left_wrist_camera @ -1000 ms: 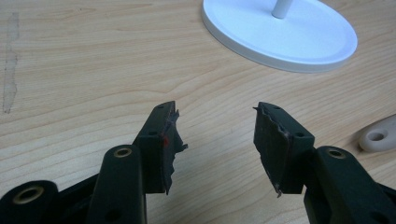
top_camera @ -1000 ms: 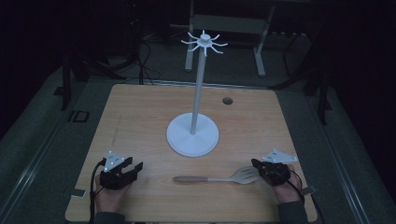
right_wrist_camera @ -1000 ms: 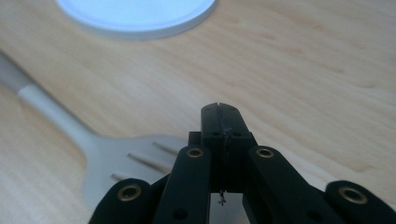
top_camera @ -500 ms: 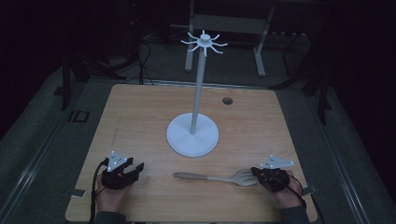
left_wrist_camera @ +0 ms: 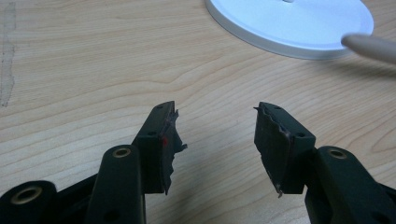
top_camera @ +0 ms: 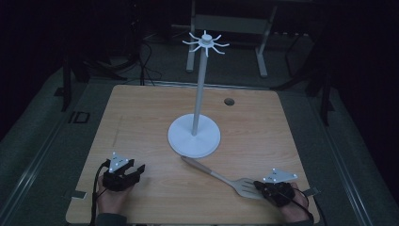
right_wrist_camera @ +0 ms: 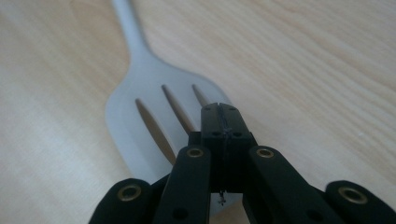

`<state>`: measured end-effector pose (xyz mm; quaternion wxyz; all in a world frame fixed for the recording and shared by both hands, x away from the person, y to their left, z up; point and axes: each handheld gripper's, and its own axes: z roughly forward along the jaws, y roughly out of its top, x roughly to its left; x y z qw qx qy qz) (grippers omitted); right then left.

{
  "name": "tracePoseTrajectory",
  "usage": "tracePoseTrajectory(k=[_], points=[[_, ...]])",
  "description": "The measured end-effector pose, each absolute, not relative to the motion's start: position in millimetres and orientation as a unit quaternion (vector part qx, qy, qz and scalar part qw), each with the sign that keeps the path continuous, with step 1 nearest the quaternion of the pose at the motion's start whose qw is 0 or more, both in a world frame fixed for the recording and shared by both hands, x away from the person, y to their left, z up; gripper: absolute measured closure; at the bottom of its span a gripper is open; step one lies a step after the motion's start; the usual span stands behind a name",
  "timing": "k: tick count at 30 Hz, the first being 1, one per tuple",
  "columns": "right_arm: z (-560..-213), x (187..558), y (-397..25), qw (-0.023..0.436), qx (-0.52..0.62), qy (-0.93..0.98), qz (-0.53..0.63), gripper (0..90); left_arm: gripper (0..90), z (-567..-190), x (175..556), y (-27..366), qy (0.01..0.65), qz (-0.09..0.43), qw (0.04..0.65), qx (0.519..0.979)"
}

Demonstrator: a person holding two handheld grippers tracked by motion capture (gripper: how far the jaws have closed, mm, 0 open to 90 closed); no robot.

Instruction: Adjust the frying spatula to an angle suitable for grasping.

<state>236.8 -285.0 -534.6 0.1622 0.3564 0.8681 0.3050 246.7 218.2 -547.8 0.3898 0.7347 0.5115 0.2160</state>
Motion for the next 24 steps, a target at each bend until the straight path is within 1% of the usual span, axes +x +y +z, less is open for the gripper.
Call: tracePoseTrajectory(k=[7, 13, 19, 24], points=[[-531.8, 224.6, -280.7, 0.154, 0.340, 0.877, 0.304, 90.0, 49.2, -546.3, 244.9, 218.4, 0.510, 0.221, 0.392, 0.733], [-529.6, 222.4, -278.5, 0.149, 0.336, 0.879, 0.305, 90.0, 48.9, -544.5, 243.0, 217.6, 0.507, 0.223, 0.396, 0.732], [-527.5, 227.6, -275.6, 0.151, 0.336, 0.876, 0.311, 89.8, 49.3, -543.4, 242.3, 218.2, 0.514, 0.214, 0.394, 0.731], [-522.9, 240.3, -268.0, 0.154, 0.335, 0.875, 0.314, 88.4, 49.3, -543.7, 242.8, 218.8, 0.520, 0.213, 0.390, 0.729]])
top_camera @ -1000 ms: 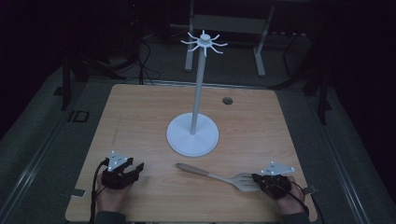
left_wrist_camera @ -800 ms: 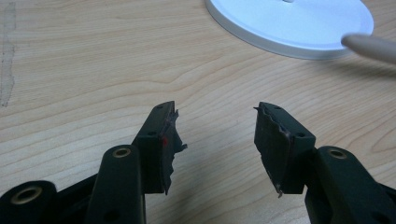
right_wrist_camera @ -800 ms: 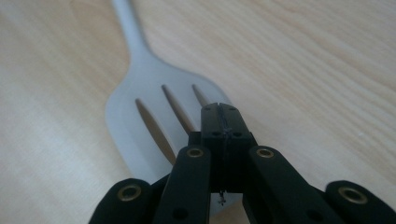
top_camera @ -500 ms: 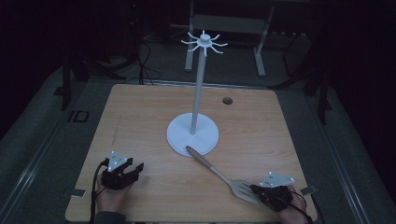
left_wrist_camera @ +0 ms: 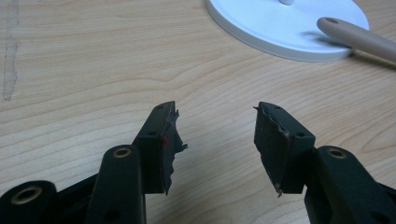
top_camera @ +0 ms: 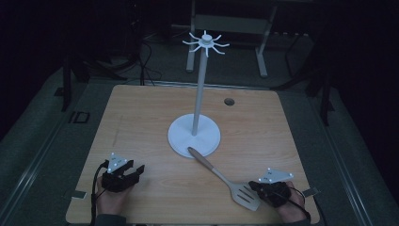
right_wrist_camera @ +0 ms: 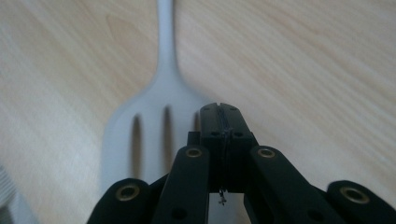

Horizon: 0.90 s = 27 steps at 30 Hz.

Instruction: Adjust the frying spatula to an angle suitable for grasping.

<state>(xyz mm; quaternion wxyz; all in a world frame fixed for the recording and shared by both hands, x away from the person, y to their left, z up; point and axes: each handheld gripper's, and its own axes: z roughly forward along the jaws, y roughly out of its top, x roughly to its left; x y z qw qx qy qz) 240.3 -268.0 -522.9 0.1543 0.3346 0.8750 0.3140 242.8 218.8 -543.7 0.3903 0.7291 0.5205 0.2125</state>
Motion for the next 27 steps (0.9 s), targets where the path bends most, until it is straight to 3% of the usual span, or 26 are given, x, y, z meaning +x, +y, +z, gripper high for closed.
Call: tracePoseTrajectory(k=[14, 27], points=[[-501.1, 270.4, -232.9, 0.171, 0.306, 0.887, 0.299, 81.3, 49.0, -540.6, 242.1, 218.8, 0.522, 0.222, 0.385, 0.728], [-498.1, 289.6, -190.4, 0.160, 0.263, 0.915, 0.261, 75.9, 48.6, -542.0, 243.2, 219.6, 0.527, 0.226, 0.376, 0.728]])
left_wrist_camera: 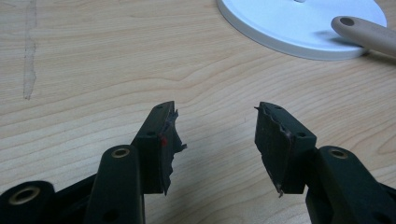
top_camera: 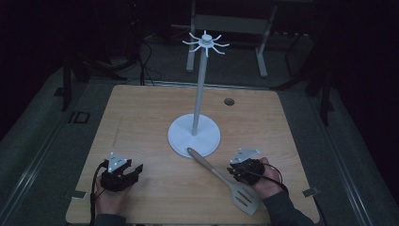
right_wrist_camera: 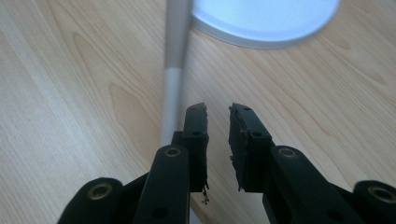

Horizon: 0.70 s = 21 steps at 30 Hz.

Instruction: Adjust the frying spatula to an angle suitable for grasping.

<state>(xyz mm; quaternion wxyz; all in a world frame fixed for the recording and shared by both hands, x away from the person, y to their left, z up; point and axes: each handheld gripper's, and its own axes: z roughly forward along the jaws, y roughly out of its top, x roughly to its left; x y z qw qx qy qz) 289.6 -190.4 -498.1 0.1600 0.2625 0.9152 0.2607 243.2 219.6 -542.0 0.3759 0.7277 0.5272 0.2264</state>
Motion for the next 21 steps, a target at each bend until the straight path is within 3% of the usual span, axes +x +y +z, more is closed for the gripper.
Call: tracePoseTrajectory(k=[15, 21], points=[[-521.4, 314.2, -145.3, 0.108, 0.248, 0.937, 0.220, 65.9, 48.2, -542.6, 244.0, 218.4, 0.527, 0.228, 0.371, 0.730], [-532.2, 323.2, -131.2, 0.094, 0.247, 0.945, 0.192, 70.9, 48.0, -542.8, 244.2, 218.3, 0.528, 0.228, 0.371, 0.729]])
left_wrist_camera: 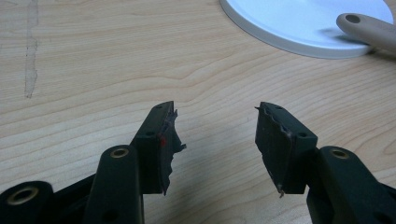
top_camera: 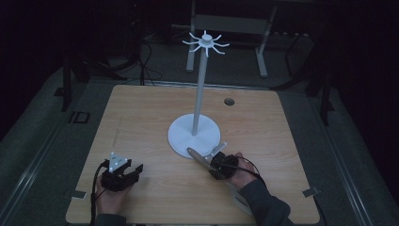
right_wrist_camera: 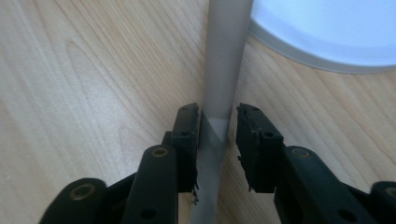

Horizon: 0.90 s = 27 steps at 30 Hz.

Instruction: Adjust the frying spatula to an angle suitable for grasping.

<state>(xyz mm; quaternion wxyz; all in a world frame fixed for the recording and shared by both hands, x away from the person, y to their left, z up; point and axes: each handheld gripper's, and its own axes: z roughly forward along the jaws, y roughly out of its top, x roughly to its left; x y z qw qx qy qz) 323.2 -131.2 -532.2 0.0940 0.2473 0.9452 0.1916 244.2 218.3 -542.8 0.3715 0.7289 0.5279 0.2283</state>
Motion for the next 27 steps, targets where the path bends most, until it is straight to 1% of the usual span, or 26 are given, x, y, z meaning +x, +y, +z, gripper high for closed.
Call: tracePoseTrajectory(k=[1, 2, 5, 7, 12, 15, 18, 27], points=[[-532.2, 323.2, -131.2, 0.094, 0.247, 0.945, 0.192, 70.9, 48.0, -542.8, 244.2, 218.3, 0.528, 0.228, 0.371, 0.729], [-533.5, 324.8, -128.7, 0.091, 0.248, 0.946, 0.189, 73.7, 48.0, -542.8, 244.3, 218.5, 0.528, 0.228, 0.371, 0.729], [-532.9, 327.8, -127.9, 0.105, 0.261, 0.940, 0.194, 75.2, 47.9, -543.2, 244.6, 218.3, 0.529, 0.228, 0.371, 0.728], [-532.1, 332.9, -128.3, 0.111, 0.274, 0.934, 0.201, 75.3, 47.9, -543.4, 244.8, 217.7, 0.528, 0.227, 0.371, 0.730], [-532.6, 346.0, -127.8, 0.107, 0.300, 0.927, 0.199, 74.6, 47.7, -543.7, 245.2, 217.2, 0.527, 0.227, 0.370, 0.731], [-533.3, 350.1, -125.4, 0.108, 0.305, 0.925, 0.198, 70.5, 47.4, -543.9, 245.5, 217.3, 0.528, 0.227, 0.370, 0.730], [-534.5, 353.8, -121.4, 0.108, 0.308, 0.926, 0.189, 70.2, 47.3, -544.0, 245.7, 217.5, 0.528, 0.226, 0.370, 0.730], [-535.6, 356.9, -117.6, 0.102, 0.321, 0.925, 0.177, 74.3, 47.0, -546.1, 248.4, 219.5, 0.531, 0.225, 0.366, 0.730]])
